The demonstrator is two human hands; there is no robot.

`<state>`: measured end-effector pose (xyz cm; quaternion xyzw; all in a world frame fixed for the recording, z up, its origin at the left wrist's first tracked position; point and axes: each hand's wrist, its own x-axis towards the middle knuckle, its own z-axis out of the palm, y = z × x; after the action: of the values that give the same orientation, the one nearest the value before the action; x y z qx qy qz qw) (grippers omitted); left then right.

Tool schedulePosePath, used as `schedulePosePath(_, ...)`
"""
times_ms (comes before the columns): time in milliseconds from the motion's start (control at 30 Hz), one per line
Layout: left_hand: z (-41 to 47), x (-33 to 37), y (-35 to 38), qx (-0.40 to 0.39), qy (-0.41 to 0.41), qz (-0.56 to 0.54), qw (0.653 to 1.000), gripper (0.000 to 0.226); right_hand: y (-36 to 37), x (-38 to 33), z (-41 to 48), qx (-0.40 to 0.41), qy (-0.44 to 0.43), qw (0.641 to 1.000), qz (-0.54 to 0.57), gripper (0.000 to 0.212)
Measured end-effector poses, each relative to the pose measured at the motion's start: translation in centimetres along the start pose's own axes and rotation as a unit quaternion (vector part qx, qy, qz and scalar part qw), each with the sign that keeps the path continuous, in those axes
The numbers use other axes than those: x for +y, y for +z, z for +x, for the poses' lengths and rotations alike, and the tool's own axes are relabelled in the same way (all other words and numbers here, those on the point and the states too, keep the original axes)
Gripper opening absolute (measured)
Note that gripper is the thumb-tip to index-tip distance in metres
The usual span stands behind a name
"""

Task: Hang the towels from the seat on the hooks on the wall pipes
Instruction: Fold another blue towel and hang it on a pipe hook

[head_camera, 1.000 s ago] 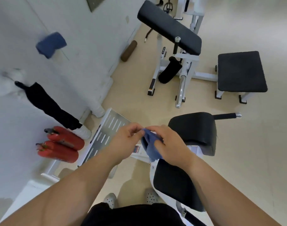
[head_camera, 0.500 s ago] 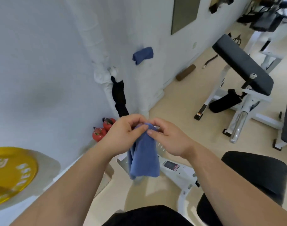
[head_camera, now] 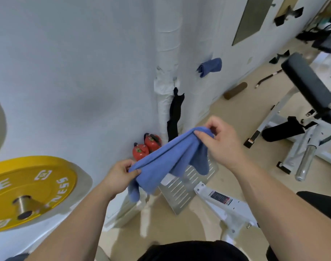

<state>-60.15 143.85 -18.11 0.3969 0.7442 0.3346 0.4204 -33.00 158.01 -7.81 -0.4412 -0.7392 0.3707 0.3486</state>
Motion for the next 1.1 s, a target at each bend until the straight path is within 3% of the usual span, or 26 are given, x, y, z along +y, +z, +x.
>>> schedulePosePath(100,0.1,-2.8,-1.5,0.078,-0.049,-0.058,0.994,0.023,0.6,0.3,1.1,0.009,-0.002,0.997,-0.079,0.029)
schedulePosePath(233,0.1,-4.6,-2.7,0.141,-0.083,-0.108,0.981,0.023,1.1,2.4,2.5,-0.05,-0.022,0.962,-0.268,0.029)
schedulePosePath(333,-0.2,-4.7,-3.4,0.176,-0.084,-0.136,0.971,0.019,1.3,3.8,3.8,-0.065,-0.009,0.945,-0.319,0.038)
schedulePosePath(433,-0.4,-4.7,-3.7,0.183,-0.085,-0.096,0.975,0.023,1.4,4.8,5.2,-0.084,0.002,0.937,-0.34,0.033)
schedulePosePath(567,0.5,-2.3,-2.1,0.229,-0.084,-0.064,0.968,0.025,2.1,5.8,6.9,-0.11,-0.01,0.945,-0.307,0.038)
schedulePosePath(700,2.6,4.2,0.2,0.265,-0.03,-0.008,0.964,0.02,2.7,6.3,8.5,-0.138,-0.027,0.946,-0.291,0.043)
schedulePosePath(800,3.3,9.6,2.6,0.204,0.014,-0.043,0.978,0.006,3.2,5.6,8.7,-0.169,-0.081,0.957,-0.223,0.039)
schedulePosePath(867,3.5,12.4,4.3,0.139,0.053,-0.039,0.988,0.023,3.6,4.8,8.4,-0.186,-0.135,0.959,-0.163,0.033)
schedulePosePath(933,4.0,14.1,5.7,0.089,0.091,-0.025,0.992,0.024,3.7,3.9,8.3,-0.189,-0.159,0.965,-0.091,0.026)
schedulePosePath(1000,4.5,14.9,6.4,0.081,0.109,-0.021,0.991,0.013,3.3,3.4,8.6,-0.201,-0.135,0.97,-0.031,0.028)
schedulePosePath(1100,5.3,15.4,6.3,0.124,0.105,-0.02,0.986,0.017,2.2,4.0,9.4,-0.221,-0.095,0.97,0.021,0.018)
